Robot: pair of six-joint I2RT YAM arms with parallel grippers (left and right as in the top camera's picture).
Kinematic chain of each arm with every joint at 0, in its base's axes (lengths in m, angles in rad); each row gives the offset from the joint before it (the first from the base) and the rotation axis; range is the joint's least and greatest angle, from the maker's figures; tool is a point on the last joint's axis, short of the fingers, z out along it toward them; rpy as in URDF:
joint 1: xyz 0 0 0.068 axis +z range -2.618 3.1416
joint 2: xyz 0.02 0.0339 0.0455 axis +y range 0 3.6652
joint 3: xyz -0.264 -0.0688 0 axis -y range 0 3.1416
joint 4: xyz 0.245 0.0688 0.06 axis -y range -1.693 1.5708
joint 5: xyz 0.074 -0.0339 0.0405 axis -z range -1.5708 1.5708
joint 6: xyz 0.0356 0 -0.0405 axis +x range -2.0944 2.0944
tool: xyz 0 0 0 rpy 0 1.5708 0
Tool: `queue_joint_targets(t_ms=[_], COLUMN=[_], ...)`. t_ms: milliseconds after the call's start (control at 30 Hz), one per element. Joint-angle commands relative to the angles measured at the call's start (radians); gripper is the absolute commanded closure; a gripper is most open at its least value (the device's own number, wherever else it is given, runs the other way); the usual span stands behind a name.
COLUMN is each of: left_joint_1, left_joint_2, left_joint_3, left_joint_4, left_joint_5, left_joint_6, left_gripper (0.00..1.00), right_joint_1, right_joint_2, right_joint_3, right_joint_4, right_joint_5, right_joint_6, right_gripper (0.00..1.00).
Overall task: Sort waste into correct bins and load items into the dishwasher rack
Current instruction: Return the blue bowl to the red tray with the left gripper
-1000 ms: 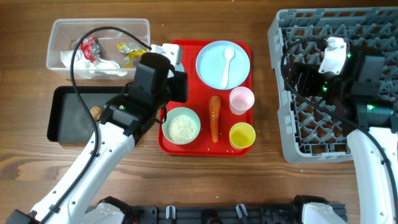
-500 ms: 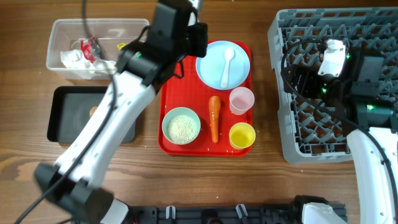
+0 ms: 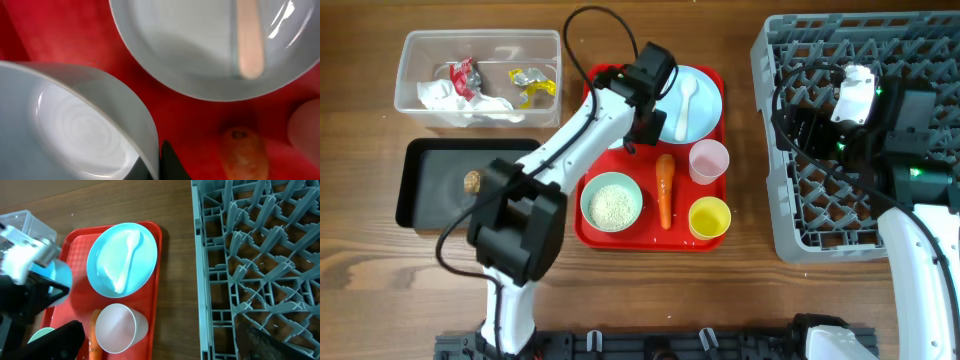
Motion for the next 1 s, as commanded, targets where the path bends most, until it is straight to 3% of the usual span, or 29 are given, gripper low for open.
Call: queue_joint_targets(t_ms=[0, 100, 133, 233, 333, 533, 700, 833, 967], left_joint_1=[0.002, 0.002, 0.002, 0.002, 0.002, 0.002, 0.002, -0.005, -0.055], left_joint_2=[0.048, 0.048, 0.048, 0.048, 0.047, -0.105, -0.273, -0.279, -0.279], left_joint_3=[0.003, -0.012, -0.012, -0.012, -0.01, 0.113, 0.121, 0.119, 0.111], left_joint_4=[-0.027, -0.051, -0.065, -0.082, -0.084, -0.176, -0.261, -0.417, -0.465], left_joint_5=[-0.012, -0.012, -0.012, -0.012, -0.012, -0.012, -0.011, -0.012, -0.013], left_joint_6=[0.019, 0.019, 0.019, 0.019, 0.019, 0.005, -0.168, -0.297, -0.349], left_gripper=[0.96, 0.95, 0.88, 0.48, 0.34, 0.28, 0.25, 0.27, 0.27], right_joint_1=[-0.003, -0.003, -0.003, -0.003, -0.003, -0.003, -0.003, -0.003, -0.003], right_joint_2=[0.002, 0.002, 0.002, 0.002, 0.002, 0.002, 0.002, 0.002, 0.002], right_joint_3=[0.008, 0.008, 0.008, 0.008, 0.008, 0.008, 0.008, 0.008, 0.008], right_joint_4=[-0.001, -0.004, -0.005, -0.009, -0.013, 0.011, 0.01, 0.017, 0.017], right_joint_5=[0.006, 0.006, 0.006, 0.006, 0.006, 0.006, 0.006, 0.005, 0.006], right_joint_6=[0.011, 0.011, 0.011, 0.011, 0.011, 0.011, 0.013, 0.015, 0.021], right_gripper=[0.0, 0.0, 0.0, 0.01, 0.0, 0.0, 0.0, 0.0, 0.0])
